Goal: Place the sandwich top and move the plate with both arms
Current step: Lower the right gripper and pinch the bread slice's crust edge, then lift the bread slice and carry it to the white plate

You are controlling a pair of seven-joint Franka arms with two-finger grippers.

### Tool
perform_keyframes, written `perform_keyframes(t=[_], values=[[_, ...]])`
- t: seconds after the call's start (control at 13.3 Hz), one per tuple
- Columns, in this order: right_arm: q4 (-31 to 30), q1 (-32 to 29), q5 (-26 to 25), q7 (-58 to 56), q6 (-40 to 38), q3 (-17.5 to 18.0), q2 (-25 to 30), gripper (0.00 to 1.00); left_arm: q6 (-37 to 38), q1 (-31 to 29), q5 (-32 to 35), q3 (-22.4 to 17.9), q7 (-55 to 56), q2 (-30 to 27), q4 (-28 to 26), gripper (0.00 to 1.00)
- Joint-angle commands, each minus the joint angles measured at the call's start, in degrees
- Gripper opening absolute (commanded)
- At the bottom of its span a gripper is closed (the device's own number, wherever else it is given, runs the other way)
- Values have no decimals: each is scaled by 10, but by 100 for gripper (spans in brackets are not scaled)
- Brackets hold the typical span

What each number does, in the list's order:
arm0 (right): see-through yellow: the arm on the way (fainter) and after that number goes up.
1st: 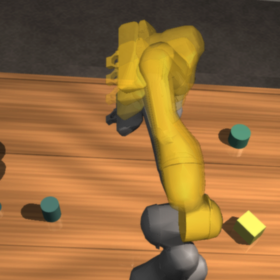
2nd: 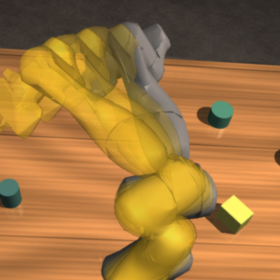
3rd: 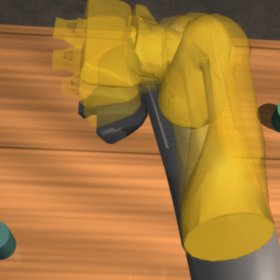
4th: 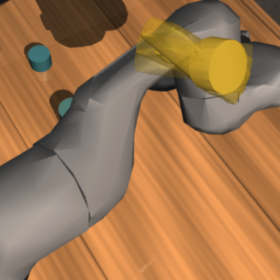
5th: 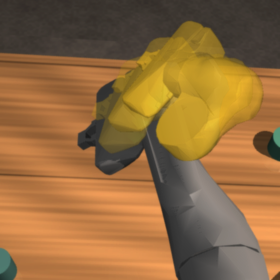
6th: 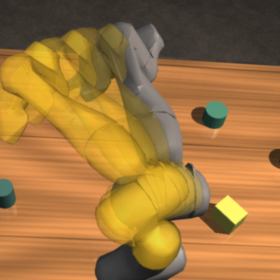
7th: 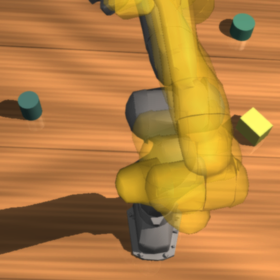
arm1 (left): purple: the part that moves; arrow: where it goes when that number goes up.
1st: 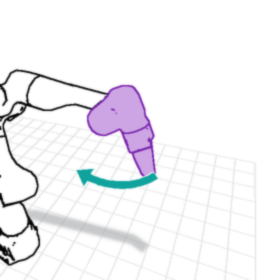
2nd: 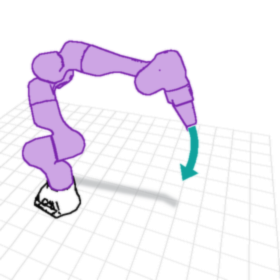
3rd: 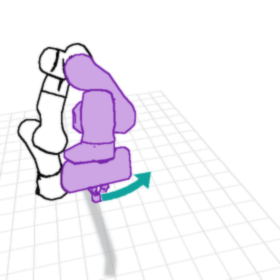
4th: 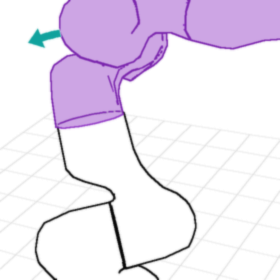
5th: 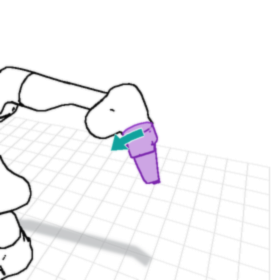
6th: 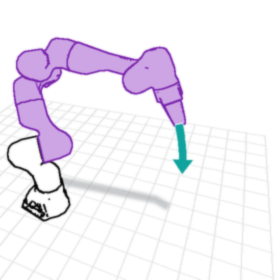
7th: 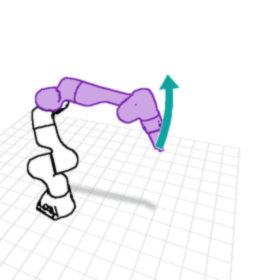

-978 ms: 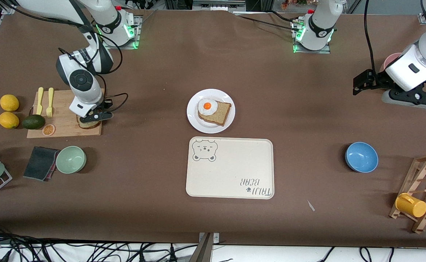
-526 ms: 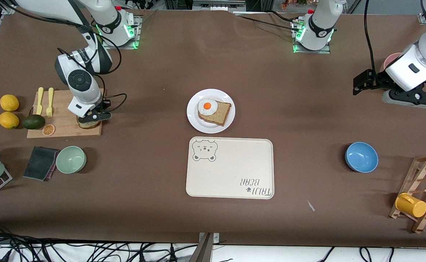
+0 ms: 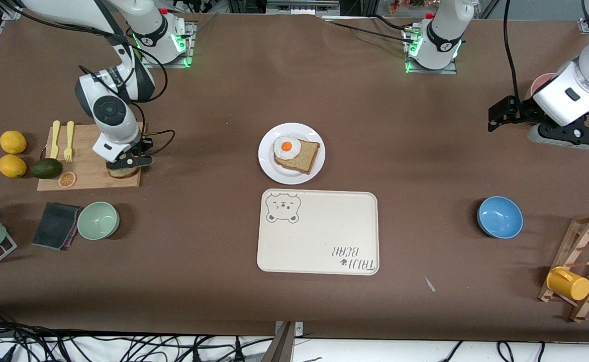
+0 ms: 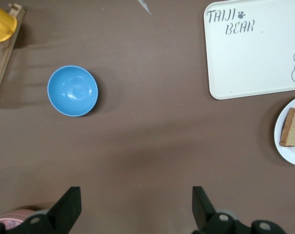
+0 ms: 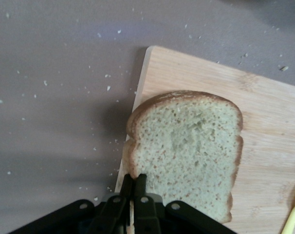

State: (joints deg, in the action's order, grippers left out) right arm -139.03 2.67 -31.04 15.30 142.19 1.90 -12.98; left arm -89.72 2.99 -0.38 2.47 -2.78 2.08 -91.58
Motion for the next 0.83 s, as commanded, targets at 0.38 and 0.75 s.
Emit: perform_keyframes(t=[0.38,0.75], values=[[112,35,19,10,-189,84,56,0,0,-5,-16,1,-9,2,6,100],[262,142,113,45,-313,84,-1,0,0,-6,-16,0,-9,2,6,100]])
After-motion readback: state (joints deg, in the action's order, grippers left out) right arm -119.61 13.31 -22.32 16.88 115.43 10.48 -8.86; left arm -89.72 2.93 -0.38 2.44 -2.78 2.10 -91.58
